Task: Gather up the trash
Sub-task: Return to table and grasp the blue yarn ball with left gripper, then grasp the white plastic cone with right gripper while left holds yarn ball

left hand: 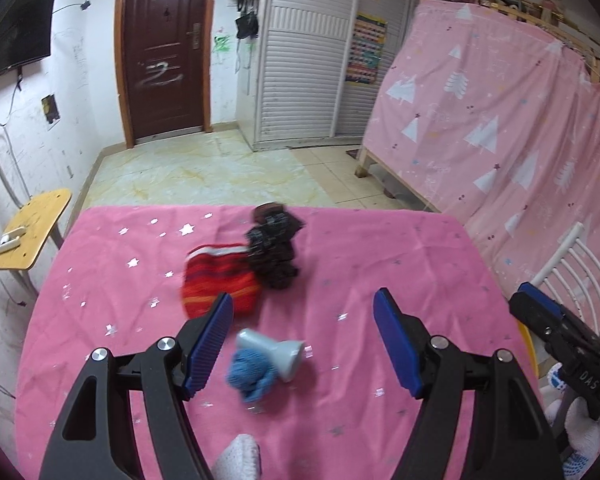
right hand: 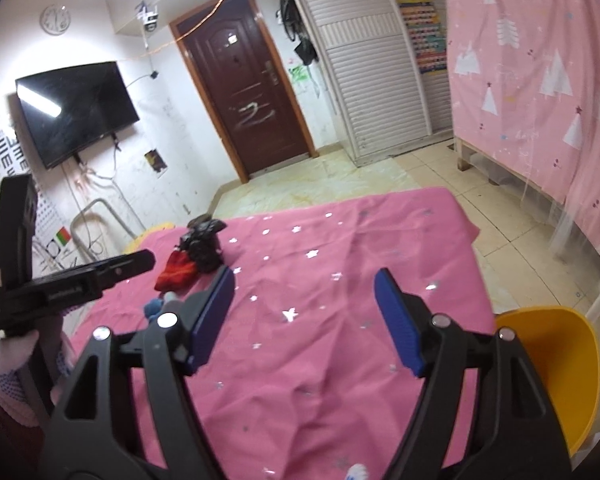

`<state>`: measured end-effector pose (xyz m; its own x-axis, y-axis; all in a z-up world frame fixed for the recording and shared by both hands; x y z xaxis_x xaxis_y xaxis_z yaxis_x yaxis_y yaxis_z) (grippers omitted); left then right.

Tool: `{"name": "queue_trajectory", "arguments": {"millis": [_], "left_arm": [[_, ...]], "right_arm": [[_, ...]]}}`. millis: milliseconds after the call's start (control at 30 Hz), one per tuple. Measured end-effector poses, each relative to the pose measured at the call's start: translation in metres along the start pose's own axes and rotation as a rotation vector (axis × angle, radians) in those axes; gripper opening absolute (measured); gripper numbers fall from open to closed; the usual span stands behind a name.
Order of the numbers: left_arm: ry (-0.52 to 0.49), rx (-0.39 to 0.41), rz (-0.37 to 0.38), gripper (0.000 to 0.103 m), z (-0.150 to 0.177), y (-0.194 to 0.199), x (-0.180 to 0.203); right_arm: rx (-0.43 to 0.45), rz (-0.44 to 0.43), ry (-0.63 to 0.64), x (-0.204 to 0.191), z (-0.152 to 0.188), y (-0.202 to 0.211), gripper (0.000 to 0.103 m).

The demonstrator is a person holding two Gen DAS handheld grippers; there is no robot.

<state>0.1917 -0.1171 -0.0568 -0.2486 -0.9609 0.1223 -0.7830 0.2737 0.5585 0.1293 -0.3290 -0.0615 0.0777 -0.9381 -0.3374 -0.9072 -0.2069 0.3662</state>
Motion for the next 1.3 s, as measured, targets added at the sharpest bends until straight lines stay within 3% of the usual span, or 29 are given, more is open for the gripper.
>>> {"name": "queue_trajectory", "arguments": {"millis": [367, 533, 667, 733, 867, 1300], "left_arm": [[-0.029, -0.061, -0.057, 0.064, 0.028, -0.01, -0.031], [-0.033, -0.101, -0.047, 0.04, 0.041, -0.019, -0.038], [-0.037, -0.123, -0.013, 0.032, 0.05, -0.026, -0.037], [-0.041, -0.132, 0.006, 0.021, 0.053, -0.029, -0.035], [-0.085, -0.12, 0.024, 0.018, 0.057, -0.027, -0.031], [-0.007, -0.038, -0.027, 0.018, 0.048, 0.005, -0.082]], "right_arm": [[-0.051, -0.027, 0.051, -0.031, 0.009, -0.02, 0.075], [-0.069, -0.036, 0.074, -0.044, 0.013, -0.027, 0.076], [-0.088, -0.041, 0.094, -0.055, 0.016, -0.035, 0.077], [-0.099, -0.048, 0.105, -0.062, 0.018, -0.039, 0.078], [-0.122, -0.061, 0.14, -0.08, 0.024, -0.047, 0.081], [-0.261, -0.103, 0.251, -0.133, 0.051, -0.099, 0.081]]}}
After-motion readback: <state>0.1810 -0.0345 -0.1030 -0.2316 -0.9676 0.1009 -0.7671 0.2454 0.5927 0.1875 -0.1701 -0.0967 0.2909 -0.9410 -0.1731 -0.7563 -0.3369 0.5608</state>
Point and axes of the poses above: each gripper's, at about its wrist camera, not at the fingertips, and y roughly against the way its jaws point, x to its right, z to its underside, the point moved 4 cm from there along -y, roughly the way its jaws point, and after that the axes turned 11 degrees about x, right-handed, at the moved point
